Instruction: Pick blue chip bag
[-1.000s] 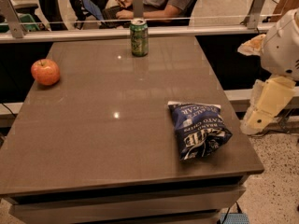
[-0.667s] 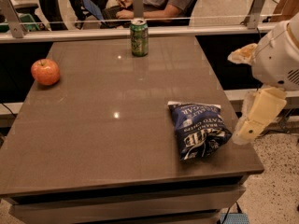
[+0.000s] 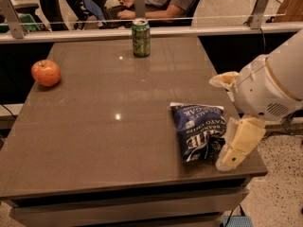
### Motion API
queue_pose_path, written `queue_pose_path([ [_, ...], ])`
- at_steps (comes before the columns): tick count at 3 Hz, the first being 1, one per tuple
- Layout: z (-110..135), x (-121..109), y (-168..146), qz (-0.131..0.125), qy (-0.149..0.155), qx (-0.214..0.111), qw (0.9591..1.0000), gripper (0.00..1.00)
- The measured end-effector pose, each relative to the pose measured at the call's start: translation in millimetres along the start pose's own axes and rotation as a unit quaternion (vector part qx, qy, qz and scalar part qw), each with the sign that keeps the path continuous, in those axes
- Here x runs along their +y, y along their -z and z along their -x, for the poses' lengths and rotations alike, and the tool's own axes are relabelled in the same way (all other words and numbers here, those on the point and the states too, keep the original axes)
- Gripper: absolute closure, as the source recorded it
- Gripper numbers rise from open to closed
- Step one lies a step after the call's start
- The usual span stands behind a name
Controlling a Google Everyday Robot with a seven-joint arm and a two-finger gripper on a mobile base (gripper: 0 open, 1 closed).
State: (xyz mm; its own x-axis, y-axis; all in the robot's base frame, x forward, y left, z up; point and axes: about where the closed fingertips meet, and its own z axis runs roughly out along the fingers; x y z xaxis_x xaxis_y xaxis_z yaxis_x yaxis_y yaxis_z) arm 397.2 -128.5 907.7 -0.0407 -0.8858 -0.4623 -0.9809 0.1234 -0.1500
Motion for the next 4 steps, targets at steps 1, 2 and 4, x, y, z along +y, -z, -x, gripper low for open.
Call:
queue_pose_path([
  [1,1.7,5.1,-28.4,0.01,0.007,-0.026,0.9996,0.0],
  [2,-4.0,-2.0,-52.0,0.01,0.016,-0.035,0.9992,0.17],
  [4,-18.6,-9.5,-67.7,0.001,0.031,-0.047,0.9984,0.64],
])
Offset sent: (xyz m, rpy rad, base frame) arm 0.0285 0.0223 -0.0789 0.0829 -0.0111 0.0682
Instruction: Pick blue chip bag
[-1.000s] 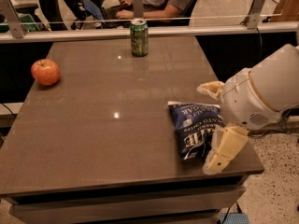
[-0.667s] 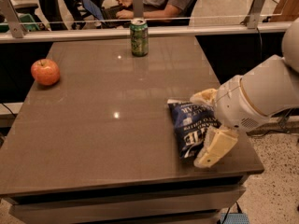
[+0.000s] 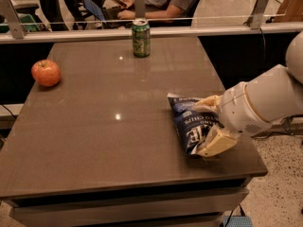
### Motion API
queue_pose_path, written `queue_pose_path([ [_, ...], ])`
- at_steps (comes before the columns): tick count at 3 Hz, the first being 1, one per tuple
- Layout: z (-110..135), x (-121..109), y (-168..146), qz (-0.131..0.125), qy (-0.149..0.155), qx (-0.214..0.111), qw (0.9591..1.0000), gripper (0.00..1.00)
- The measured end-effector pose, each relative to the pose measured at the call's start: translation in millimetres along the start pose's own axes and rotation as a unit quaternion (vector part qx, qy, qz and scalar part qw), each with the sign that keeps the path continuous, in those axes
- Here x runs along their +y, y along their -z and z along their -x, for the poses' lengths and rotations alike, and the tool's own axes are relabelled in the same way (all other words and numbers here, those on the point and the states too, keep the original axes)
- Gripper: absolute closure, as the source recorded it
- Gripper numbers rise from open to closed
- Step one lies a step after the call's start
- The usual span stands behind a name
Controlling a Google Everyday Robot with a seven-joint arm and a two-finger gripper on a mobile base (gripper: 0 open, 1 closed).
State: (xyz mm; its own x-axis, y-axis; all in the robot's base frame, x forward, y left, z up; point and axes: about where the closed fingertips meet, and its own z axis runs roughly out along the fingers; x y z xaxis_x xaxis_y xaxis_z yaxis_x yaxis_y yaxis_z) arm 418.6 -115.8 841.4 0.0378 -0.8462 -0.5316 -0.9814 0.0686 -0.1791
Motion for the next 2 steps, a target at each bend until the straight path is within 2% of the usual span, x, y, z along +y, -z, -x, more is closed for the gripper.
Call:
queue_pose_path([
  [1,1.1,-0.4,1.7,0.0,0.0,0.0,1.0,0.87],
  [2,1.8,-0.7,2.8,0.0,0.0,0.0,1.0,1.0],
])
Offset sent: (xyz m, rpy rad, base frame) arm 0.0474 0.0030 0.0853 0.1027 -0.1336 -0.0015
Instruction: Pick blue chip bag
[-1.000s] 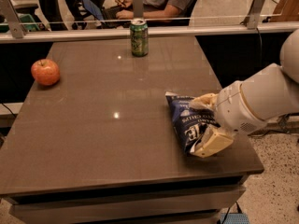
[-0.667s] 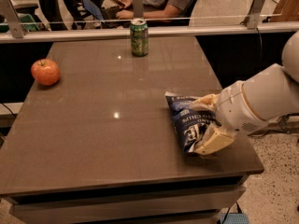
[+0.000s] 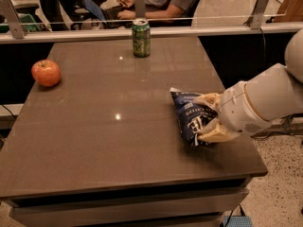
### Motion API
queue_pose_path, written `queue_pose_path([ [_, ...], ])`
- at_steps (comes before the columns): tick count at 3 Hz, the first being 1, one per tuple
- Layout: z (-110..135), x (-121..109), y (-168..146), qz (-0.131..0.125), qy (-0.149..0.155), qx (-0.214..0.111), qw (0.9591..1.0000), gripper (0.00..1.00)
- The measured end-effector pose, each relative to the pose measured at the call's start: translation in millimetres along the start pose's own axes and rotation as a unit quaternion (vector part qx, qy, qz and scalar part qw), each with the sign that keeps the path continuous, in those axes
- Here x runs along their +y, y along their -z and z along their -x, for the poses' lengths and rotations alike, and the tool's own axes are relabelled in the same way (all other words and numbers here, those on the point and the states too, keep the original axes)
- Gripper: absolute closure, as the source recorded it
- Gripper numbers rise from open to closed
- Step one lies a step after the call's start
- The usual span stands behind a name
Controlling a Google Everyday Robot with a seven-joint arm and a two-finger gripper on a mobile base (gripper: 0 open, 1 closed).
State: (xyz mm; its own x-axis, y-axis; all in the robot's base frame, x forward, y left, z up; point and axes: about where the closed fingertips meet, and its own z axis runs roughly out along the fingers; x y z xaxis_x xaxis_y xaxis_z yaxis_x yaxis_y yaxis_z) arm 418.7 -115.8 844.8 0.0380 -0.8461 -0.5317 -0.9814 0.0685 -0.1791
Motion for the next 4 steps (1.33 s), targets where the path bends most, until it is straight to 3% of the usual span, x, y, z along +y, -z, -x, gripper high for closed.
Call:
queue_pose_path([
  [1,25.5,-21.7,25.1,-0.021,0.004,-0.028,0.9994,1.0],
  [2,77.3,-53.4,78.2,-0.046,-0.006,-0.095,0.9944,1.0],
  [3,96.2,-64.2,103.4,-0.073,0.009,-0.107,0.9915,1.0],
  [4,94.4,-61.8,100.3,-0.069,0.008,-0.105,0.992,1.0],
])
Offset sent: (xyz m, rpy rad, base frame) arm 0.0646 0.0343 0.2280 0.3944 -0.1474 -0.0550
